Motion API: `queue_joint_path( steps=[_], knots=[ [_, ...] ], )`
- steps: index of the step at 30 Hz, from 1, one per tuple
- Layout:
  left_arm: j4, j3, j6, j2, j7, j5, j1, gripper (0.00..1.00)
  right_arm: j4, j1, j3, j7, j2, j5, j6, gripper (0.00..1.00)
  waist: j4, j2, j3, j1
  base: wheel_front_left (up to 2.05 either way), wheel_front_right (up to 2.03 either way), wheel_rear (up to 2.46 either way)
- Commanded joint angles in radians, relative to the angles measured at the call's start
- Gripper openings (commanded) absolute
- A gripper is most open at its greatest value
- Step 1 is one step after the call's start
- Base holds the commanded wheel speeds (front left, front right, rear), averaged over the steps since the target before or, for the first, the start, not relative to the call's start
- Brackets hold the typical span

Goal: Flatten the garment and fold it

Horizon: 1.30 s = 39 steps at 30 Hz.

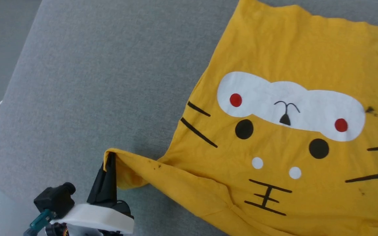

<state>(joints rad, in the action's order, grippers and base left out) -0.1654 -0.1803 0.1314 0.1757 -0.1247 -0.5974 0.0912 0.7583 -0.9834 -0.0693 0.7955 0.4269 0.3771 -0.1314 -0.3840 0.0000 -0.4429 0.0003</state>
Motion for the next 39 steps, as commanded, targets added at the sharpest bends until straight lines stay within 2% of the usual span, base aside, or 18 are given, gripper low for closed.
queue_joint_path(
  steps=[1, 3, 4, 5, 8, 11, 15, 17, 21, 25, 27, 31, 34, 37, 39],
  knots=[
    [0.011, -0.003, -0.010, -0.006, -0.010, -0.005, -0.022, 0.00, 0.041, -0.014, 0.003, 0.039, 0.005, -0.005, 0.001, 1.00, -0.044, 0.0000, -0.045, -0.0003, 0.00, 0.00, 0.00],
    [0.021, -0.004, -0.014, -0.008, -0.014, -0.008, -0.027, 0.00, 0.089, -0.015, 0.006, 0.104, 0.003, -0.011, 0.001, 1.00, -0.043, 0.0000, -0.042, -0.0003, 0.00, 0.00, 0.00],
    [0.027, -0.005, -0.017, -0.009, -0.011, -0.013, -0.028, 0.00, 0.111, -0.012, 0.007, 0.140, 0.000, -0.015, 0.001, 0.95, -0.042, 0.0000, -0.037, -0.0003, 0.00, 0.00, 0.00],
    [0.032, -0.008, -0.021, -0.009, -0.005, -0.020, -0.028, 0.00, 0.126, -0.010, 0.006, 0.171, -0.004, -0.020, 0.001, 0.46, -0.039, 0.0000, -0.032, -0.0003, 0.00, 0.00, 0.00],
    [0.040, -0.012, -0.026, -0.005, 0.003, -0.026, -0.027, 0.00, 0.146, -0.007, 0.009, 0.244, -0.014, -0.030, 0.001, 0.00, -0.028, 0.0000, -0.016, -0.0003, 0.00, 0.00, 0.00],
    [0.043, -0.008, -0.024, 0.000, 0.008, -0.030, -0.024, 0.00, 0.134, -0.008, 0.015, 0.272, -0.023, -0.033, 0.001, 0.00, -0.015, 0.0000, 0.003, -0.0003, 0.00, 0.00, 0.00],
    [0.042, 0.000, -0.016, 0.012, 0.016, -0.031, -0.016, 0.00, 0.079, -0.013, 0.038, 0.247, -0.019, -0.033, 0.001, 0.00, 0.008, 0.0000, 0.044, -0.0003, 0.00, 0.00, 0.00],
    [0.039, 0.005, -0.012, 0.020, 0.020, -0.030, -0.008, 0.00, 0.031, -0.014, 0.083, 0.231, -0.003, -0.033, 0.001, 0.00, 0.023, 0.0000, 0.073, -0.0003, 0.00, 0.00, 0.00],
    [0.027, 0.019, 0.004, 0.037, 0.030, -0.029, 0.016, 0.00, -0.111, 0.003, 0.198, 0.215, 0.058, 0.017, 0.001, 0.00, 0.061, 0.0000, 0.136, -0.0003, 0.00, 0.00, 0.00],
    [0.010, 0.039, 0.026, 0.052, 0.040, -0.030, 0.054, 0.00, -0.296, 0.082, 0.302, 0.235, 0.174, 0.110, 0.001, 0.00, 0.117, 0.0000, 0.196, -0.0003, 0.00, 0.00, 0.00],
    [0.001, 0.047, 0.035, 0.058, 0.045, -0.033, 0.077, 0.00, -0.392, 0.150, 0.331, 0.253, 0.240, 0.160, 0.001, 0.00, 0.153, 0.0000, 0.221, -0.0003, 0.00, 0.00, 0.00],
    [-0.017, 0.073, 0.063, 0.069, 0.051, -0.035, 0.120, 0.00, -0.555, 0.340, 0.326, 0.273, 0.365, 0.239, 0.001, 0.00, 0.226, 0.0000, 0.253, -0.0003, 0.00, 0.00, 0.00],
    [-0.023, 0.088, 0.077, 0.083, 0.062, -0.036, 0.145, 0.00, -0.646, 0.529, 0.296, 0.264, 0.424, 0.286, 0.001, 0.00, 0.277, 0.0000, 0.273, -0.0003, 0.00, 0.00, 0.00],
    [-0.015, 0.097, 0.082, 0.093, 0.069, -0.039, 0.165, 0.00, -0.723, 0.755, 0.221, 0.265, 0.418, 0.318, 0.001, 0.00, 0.317, 0.0000, 0.288, -0.0003, 0.00, 0.00, 0.00],
    [-0.005, 0.104, 0.087, 0.097, 0.069, -0.039, 0.178, 0.00, -0.771, 0.916, 0.157, 0.277, 0.380, 0.323, 0.001, 0.00, 0.338, 0.0000, 0.293, -0.0003, 0.00, 0.00, 0.00]
  ],
)
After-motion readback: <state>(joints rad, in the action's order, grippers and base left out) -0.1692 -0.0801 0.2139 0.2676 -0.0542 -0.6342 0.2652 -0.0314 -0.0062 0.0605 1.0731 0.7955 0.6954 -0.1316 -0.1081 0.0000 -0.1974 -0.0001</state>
